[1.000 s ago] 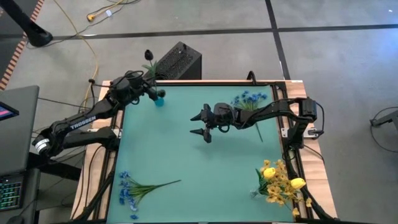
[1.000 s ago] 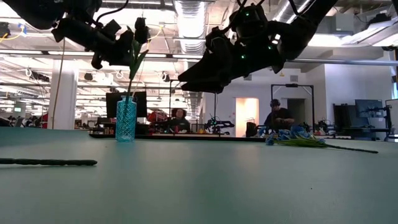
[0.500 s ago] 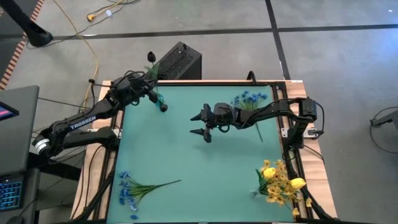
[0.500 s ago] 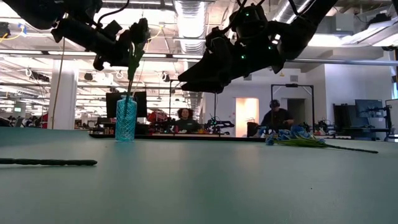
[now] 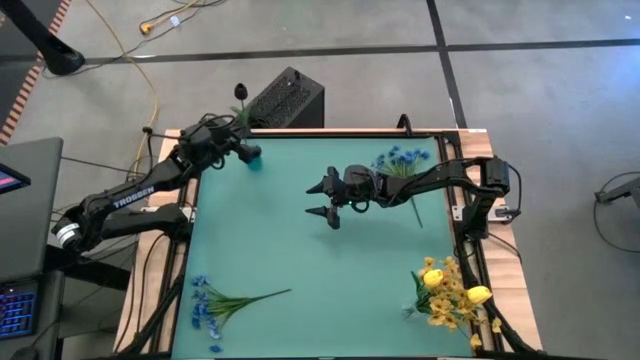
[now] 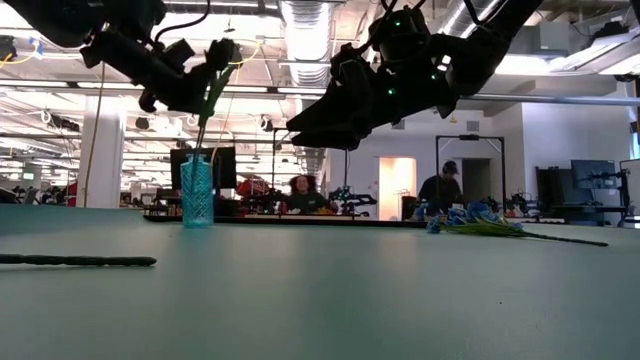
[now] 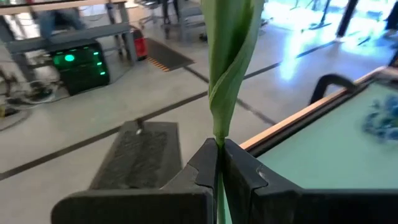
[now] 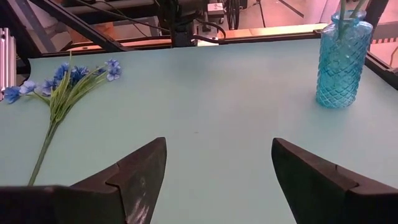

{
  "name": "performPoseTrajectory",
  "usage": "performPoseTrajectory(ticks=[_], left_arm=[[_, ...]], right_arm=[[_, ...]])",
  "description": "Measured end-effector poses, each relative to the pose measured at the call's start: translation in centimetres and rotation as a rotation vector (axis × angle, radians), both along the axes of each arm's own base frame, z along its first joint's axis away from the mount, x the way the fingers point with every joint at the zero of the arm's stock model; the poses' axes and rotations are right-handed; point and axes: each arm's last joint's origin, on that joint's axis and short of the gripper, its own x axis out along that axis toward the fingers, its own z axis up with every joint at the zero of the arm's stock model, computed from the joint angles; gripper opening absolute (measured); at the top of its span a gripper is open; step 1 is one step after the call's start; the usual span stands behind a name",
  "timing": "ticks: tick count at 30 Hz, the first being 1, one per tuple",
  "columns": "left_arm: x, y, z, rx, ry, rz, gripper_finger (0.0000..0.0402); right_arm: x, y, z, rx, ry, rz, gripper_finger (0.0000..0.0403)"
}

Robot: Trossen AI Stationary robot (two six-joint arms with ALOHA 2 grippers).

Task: Sort flowers into vase by color
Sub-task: Put the black tulip into the blue vase

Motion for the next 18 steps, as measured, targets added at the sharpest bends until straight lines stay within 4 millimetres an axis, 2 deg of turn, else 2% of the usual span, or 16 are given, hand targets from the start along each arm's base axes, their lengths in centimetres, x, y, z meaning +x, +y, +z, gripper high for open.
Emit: performPoseTrajectory(ticks=[8,18], left_arm=[[-0.4,1.0,-1.0,-0.062,0.018,0.000,0.0000],[0.2,2.0,-2.3,-0.102,0.057,-0.013,0.0000]], right_arm=[[0.0,0.0,0.0,0.000,0.000,0.001,0.0317],[0.1,0.7,0.0,0.002,0.002,0.020,0.0317]])
